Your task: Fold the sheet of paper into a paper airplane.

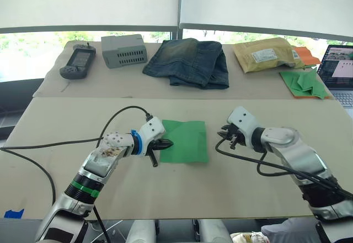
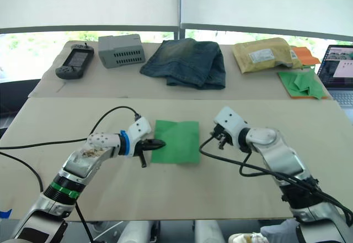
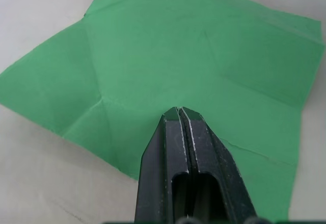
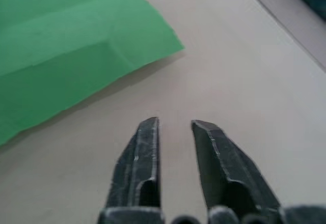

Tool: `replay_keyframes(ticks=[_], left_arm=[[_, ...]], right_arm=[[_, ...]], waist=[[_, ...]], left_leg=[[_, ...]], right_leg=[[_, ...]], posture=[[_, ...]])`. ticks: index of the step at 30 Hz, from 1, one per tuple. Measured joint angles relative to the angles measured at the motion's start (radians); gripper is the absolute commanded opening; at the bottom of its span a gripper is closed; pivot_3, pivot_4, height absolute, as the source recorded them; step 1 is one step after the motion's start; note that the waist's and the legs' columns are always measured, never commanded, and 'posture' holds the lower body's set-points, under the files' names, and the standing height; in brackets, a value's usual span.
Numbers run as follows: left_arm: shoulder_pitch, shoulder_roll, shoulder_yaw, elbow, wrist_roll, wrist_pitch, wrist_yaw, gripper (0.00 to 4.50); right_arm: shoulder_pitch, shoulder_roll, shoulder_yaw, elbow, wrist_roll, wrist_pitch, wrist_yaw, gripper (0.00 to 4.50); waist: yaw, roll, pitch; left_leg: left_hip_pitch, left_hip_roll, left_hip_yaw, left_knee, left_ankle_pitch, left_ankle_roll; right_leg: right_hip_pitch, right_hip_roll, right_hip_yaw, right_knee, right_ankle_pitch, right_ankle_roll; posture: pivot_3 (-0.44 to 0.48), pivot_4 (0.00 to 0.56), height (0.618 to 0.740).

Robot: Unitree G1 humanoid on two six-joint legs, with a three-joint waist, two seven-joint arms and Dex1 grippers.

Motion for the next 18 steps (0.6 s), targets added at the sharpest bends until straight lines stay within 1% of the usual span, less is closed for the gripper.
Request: replay_keyframes(ticks=[1, 5, 10, 12, 16, 18], left_arm=[[-0.002, -0.001, -0.002, 0.000, 0.002, 0.000, 0.000, 0.00], [-0.005, -0.002, -0.008, 0.001, 0.011, -0.002, 0.000, 0.00], [-0.002, -0.003, -0.009, -0.001, 0.015, 0.001, 0.001, 0.00], [-0.001, -0.003, -0.009, -0.005, 0.018, 0.004, 0.003, 0.00], [0.008, -0.003, -0.007, -0.018, 0.027, 0.004, 0.008, 0.00], [0.012, -0.003, -0.007, -0.025, 0.028, 0.008, 0.009, 0.00]], right_arm=[[-0.006, 0.009, 0.007, 0.019, -0.006, -0.023, 0.012, 0.03], [-0.026, 0.063, 0.042, 0.140, -0.037, -0.129, 0.066, 0.03], [-0.045, 0.082, 0.038, 0.211, -0.034, -0.192, 0.133, 0.03], [-0.044, 0.107, 0.022, 0.227, -0.015, -0.196, 0.164, 0.03], [-0.032, 0.169, -0.043, 0.231, 0.084, -0.192, 0.219, 0.03], [-0.030, 0.175, -0.059, 0.230, 0.105, -0.192, 0.233, 0.03]], waist=[[0.001, 0.000, 0.000], [0.001, 0.000, 0.000], [0.000, 0.000, 0.000], [-0.001, 0.000, 0.000], [0.000, 0.000, 0.000], [0.000, 0.000, 0.000]], left_leg=[[0.000, 0.000, 0.000, 0.000, 0.000, 0.000], [0.001, 0.000, 0.000, 0.000, 0.000, 0.000], [0.005, 0.000, -0.001, 0.000, 0.000, 0.000], [0.005, 0.000, -0.001, 0.000, 0.000, 0.000], [0.006, 0.000, -0.001, 0.000, 0.000, 0.000], [0.006, 0.000, -0.001, 0.000, 0.000, 0.000]], right_leg=[[0.000, 0.000, 0.000, 0.000, 0.001, -0.001], [0.001, 0.000, 0.000, 0.000, 0.003, -0.005], [0.006, 0.000, -0.001, -0.001, 0.003, -0.005], [0.007, 0.000, -0.001, -0.001, 0.003, -0.005], [0.007, 0.000, -0.001, -0.001, 0.003, -0.005], [0.007, 0.000, -0.001, -0.001, 0.003, -0.006]], posture=[[0.000, 0.150, 0.728], [0.000, 0.150, 0.728], [0.000, 0.150, 0.728], [0.000, 0.150, 0.728], [0.000, 0.150, 0.728], [0.000, 0.150, 0.728]])
